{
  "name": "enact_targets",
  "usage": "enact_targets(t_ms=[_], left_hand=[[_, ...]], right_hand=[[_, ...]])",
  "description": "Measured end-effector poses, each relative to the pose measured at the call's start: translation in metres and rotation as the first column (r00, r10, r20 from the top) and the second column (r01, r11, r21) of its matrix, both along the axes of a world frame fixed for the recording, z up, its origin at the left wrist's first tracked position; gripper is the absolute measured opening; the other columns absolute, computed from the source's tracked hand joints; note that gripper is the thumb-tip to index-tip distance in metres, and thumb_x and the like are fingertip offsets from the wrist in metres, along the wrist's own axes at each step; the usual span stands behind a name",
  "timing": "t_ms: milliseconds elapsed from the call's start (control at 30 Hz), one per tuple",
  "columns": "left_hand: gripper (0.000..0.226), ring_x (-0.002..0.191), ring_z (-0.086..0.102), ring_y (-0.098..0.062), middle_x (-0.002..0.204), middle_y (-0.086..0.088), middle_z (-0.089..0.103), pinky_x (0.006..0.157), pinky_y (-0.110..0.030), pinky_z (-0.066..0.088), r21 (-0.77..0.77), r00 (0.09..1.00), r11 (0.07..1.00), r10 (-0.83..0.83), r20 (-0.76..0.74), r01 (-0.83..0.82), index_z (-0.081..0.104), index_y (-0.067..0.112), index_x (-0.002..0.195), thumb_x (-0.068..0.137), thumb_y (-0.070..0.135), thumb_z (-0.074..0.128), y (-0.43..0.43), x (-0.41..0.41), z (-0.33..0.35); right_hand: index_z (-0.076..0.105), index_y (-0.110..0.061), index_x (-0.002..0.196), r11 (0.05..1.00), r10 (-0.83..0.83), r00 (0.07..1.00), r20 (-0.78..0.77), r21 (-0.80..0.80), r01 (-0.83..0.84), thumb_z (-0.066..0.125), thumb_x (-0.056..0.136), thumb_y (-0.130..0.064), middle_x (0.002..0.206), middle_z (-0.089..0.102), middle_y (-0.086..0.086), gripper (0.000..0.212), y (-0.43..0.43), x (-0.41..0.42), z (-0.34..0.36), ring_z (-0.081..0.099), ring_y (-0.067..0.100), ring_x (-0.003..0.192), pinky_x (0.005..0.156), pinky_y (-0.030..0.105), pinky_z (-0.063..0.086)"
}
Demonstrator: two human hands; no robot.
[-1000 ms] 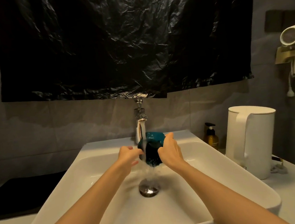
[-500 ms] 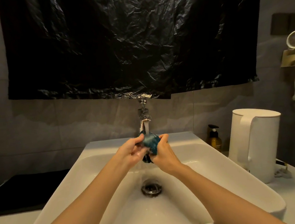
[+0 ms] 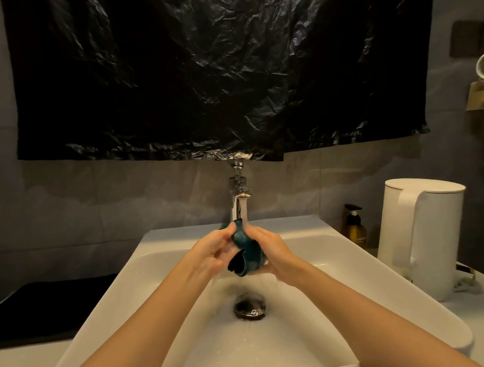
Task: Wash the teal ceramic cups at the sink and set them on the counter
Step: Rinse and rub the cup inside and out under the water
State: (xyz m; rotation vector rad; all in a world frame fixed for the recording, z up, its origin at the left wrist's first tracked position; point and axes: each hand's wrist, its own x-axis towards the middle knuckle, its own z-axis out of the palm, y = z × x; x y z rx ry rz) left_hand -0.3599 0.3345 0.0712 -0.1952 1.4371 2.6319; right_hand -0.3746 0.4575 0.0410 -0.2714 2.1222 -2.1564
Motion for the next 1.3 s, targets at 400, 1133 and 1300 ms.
enact_targets(t_ms=[400, 1133, 1300], left_hand=[[0.015, 0.096, 0.063, -0.03, 0.111, -0.022, 0.062, 0.08, -0.04, 0.051, -0.025, 0.999, 1.0, 0.006, 0.052, -0.005, 0.059, -0.005, 0.102, 0.088, 0.001, 0.06, -0.002, -0.002, -0.003], [0.032, 0.097, 0.066, -0.024, 0.105, -0.008, 0.069, 0.081, -0.032, 0.056, -0.406, 0.991, 0.913, -0.076, -0.112, 0.024, 0.062, 0.011, 0.107, 0.086, 0.034, 0.066, 0.01, -0.007, -0.013], [0.032, 0.101, 0.064, -0.025, 0.107, -0.013, 0.067, 0.082, -0.031, 0.056, -0.403, 0.977, 0.906, -0.185, -0.103, 0.129, 0.058, 0.003, 0.115, 0.092, 0.025, 0.059, 0.003, -0.007, -0.013]], right_hand=[[0.064, -0.018, 0.109, 0.996, -0.047, 0.985, 0.165, -0.066, 0.059, 0.061, 0.083, -0.057, 0.11, 0.065, 0.008, 0.047, -0.003, -0.007, -0.002, 0.063, 0.029, 0.101, 0.082, 0.051, 0.056], [0.06, -0.018, 0.101, 0.984, 0.033, 0.934, 0.356, -0.178, 0.033, 0.04, 0.086, -0.068, 0.109, 0.062, 0.012, 0.056, -0.002, -0.005, 0.002, 0.058, 0.027, 0.101, 0.092, 0.048, 0.048], [0.061, -0.015, 0.102, 0.982, 0.02, 0.926, 0.377, -0.182, 0.053, 0.044, 0.086, -0.063, 0.106, 0.064, 0.012, 0.053, 0.002, -0.007, 0.001, 0.058, 0.027, 0.099, 0.095, 0.048, 0.047]])
